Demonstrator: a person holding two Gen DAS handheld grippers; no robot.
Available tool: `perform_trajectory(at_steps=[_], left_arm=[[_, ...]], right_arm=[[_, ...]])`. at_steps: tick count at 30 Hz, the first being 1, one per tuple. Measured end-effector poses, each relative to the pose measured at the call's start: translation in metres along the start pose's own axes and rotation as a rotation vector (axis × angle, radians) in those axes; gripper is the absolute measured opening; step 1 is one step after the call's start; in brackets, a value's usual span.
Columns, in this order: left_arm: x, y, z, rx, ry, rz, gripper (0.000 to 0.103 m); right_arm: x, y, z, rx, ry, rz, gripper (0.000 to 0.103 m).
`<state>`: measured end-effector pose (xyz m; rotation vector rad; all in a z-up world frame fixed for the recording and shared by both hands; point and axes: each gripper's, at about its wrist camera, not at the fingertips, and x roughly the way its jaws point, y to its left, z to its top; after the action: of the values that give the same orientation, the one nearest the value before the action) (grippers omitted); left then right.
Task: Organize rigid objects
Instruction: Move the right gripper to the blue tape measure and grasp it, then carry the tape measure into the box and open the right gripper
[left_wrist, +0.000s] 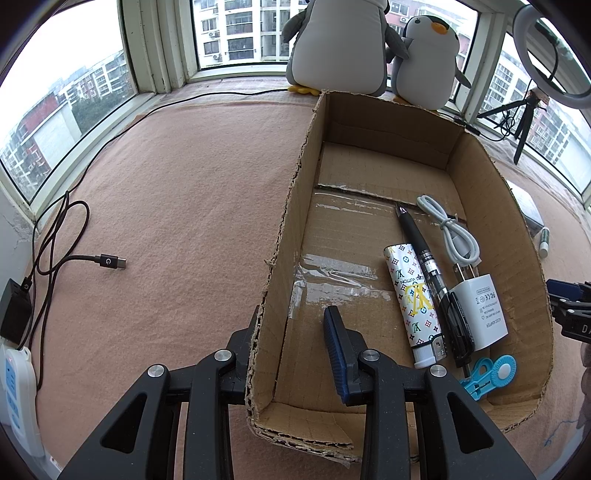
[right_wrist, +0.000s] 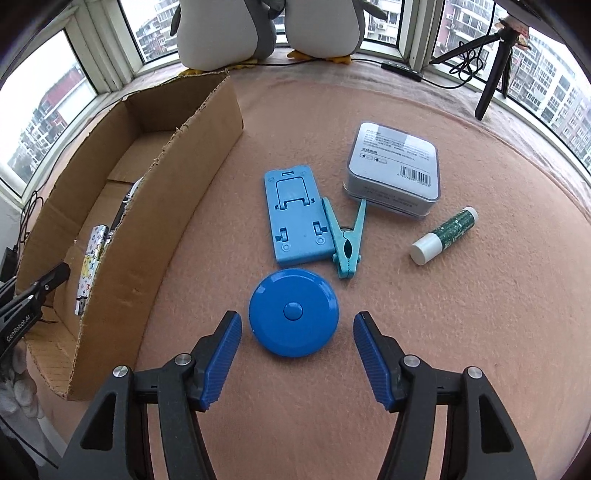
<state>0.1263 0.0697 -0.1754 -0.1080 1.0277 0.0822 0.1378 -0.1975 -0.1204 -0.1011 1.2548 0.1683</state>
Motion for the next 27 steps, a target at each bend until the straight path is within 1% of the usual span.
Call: perform_trajectory(at_steps=[5, 8, 10, 12, 21, 27], left_arm=[[0.000, 0.000, 0.000, 0.000, 0.000, 0.000, 0.033], [0.000, 0.000, 0.000, 0.000, 0.000, 0.000, 0.033], [0.000, 0.000, 0.000, 0.000, 0.000, 0.000, 0.033], [0.000, 0.000, 0.000, 0.000, -0.001, 0.000, 0.033], [0.000, 0.000, 0.000, 0.001, 0.000, 0.000, 0.033], [0.000, 0.000, 0.000, 0.000, -0.001, 0.000, 0.033]], right_arm=[[0.005, 0.004, 0.002, -0.010, 0.015, -0.014, 0.058], [0.006, 0.006, 0.003, -0.020, 0.016, -0.028, 0.055], [0.006, 0.006, 0.004, -0.022, 0.015, -0.029, 0.050], [0.006, 0.006, 0.005, -0.025, 0.018, -0.031, 0.046], [0.004, 0.006, 0.003, -0.023, 0.021, -0.025, 0.046], [-0.014, 0.000, -0.006, 0.008, -0.017, -0.007, 0.046]])
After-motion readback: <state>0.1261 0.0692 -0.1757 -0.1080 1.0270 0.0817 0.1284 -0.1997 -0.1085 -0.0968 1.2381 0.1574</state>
